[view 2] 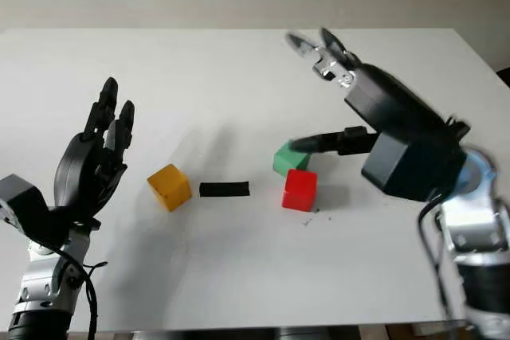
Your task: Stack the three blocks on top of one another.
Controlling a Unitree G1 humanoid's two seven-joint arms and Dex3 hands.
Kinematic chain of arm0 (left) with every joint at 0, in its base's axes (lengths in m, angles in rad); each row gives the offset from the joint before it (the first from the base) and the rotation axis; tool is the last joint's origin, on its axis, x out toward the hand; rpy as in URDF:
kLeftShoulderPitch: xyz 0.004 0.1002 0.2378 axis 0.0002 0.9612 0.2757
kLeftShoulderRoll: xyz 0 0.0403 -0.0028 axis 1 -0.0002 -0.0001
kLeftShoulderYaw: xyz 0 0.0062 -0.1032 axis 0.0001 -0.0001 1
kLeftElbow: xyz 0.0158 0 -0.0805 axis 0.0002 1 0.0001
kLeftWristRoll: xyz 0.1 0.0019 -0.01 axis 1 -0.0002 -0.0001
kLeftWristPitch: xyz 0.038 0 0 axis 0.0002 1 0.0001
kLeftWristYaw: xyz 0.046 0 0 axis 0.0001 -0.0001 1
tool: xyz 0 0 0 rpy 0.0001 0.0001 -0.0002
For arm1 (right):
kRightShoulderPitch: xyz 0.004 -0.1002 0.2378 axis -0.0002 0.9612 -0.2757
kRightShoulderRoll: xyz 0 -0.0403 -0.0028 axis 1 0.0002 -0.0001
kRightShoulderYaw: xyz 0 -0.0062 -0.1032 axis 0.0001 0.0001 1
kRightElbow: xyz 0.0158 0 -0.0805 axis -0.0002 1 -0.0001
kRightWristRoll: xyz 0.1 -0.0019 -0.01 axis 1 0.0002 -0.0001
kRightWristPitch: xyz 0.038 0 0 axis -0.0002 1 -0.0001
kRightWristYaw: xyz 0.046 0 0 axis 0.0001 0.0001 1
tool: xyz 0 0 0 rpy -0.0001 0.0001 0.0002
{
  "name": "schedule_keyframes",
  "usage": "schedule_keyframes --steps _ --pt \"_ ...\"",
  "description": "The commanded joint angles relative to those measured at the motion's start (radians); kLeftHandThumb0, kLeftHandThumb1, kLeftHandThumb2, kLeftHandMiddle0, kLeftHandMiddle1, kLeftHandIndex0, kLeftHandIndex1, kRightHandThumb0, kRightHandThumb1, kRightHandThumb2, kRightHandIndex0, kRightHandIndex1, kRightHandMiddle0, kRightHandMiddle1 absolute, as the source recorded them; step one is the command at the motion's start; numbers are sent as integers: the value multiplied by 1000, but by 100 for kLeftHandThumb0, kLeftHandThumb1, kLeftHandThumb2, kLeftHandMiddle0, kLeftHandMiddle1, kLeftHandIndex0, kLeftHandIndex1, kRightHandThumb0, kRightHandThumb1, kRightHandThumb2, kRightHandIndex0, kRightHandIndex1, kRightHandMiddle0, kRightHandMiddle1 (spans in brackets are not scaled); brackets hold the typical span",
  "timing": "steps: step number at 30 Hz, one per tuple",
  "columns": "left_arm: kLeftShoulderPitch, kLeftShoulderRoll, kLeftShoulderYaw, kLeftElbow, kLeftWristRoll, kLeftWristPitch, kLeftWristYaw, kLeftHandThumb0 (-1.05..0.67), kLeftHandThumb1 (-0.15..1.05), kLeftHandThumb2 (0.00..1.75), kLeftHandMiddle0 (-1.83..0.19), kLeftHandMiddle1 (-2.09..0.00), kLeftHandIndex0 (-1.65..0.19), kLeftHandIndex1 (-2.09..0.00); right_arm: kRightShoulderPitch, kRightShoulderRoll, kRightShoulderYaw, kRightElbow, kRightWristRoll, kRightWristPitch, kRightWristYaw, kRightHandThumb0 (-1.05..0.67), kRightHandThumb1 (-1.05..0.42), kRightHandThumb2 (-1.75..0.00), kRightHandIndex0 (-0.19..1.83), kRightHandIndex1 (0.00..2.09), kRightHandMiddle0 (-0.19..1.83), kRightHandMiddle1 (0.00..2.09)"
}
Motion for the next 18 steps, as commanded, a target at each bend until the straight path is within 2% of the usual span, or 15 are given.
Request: schedule_keyframes --steps 1,5,10,15,18 --pt "-5 9 -3 -10 8 -9 0 -77 105 53 13 -6 16 -6 -58 -62 20 28 -47 -100 2 -65 -77 -4 -6 7 22 20" --pt "-18 9 -8 5 16 -17 -4 -78 105 54 13 -6 16 -6 -103 -111 55 91 -135 -265 -18 -60 -71 -4 1 9 31 18" --pt "-31 3 -14 8 23 -24 0 -78 105 55 12 -6 15 -6 -158 -131 105 187 -229 -435 -61 -60 -71 -6 5 9 35 16" --pt "-36 2 -16 -2 19 -9 4 -78 105 54 13 -5 15 -6 -212 -123 158 309 -363 -612 -187 -44 -80 -7 12 9 42 16" --pt "-37 6 -17 2 18 -16 0 -78 105 54 13 -5 15 -5 -238 -113 186 373 -431 -672 -263 -35 -82 -7 10 7 41 14"
